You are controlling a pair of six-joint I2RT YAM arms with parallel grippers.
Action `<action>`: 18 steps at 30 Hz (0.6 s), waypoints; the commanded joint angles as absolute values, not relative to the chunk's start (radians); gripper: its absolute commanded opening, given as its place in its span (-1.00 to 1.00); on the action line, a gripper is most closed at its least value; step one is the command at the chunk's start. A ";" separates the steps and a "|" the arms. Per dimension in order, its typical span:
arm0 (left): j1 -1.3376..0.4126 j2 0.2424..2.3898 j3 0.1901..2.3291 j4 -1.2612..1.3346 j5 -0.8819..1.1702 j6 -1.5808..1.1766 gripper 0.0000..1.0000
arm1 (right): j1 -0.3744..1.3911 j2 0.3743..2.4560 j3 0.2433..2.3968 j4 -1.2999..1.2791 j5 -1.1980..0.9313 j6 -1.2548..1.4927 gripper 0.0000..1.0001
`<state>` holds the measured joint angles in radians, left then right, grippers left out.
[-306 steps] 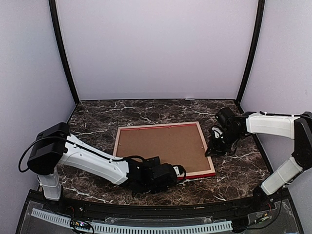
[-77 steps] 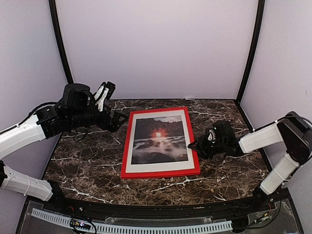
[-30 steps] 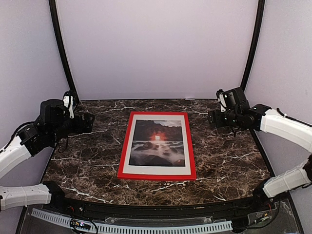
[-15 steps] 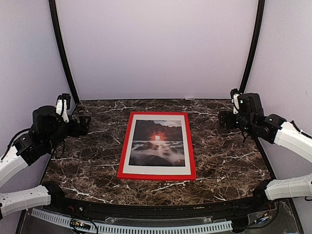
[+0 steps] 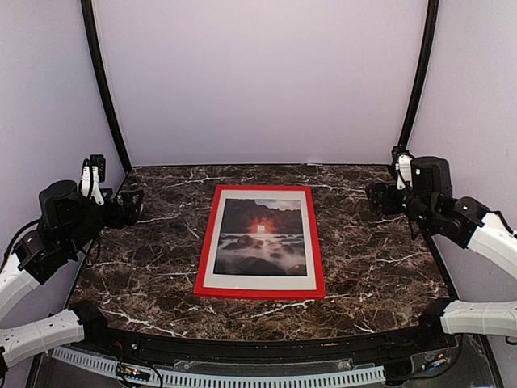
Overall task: Put the photo into the frame
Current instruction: Reset both arms
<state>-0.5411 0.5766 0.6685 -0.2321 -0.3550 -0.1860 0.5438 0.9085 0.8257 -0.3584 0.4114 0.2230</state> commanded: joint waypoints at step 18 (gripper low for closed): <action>-0.535 0.564 0.645 -0.222 -0.357 -0.164 0.97 | 0.541 0.805 0.794 -0.332 0.446 0.230 0.97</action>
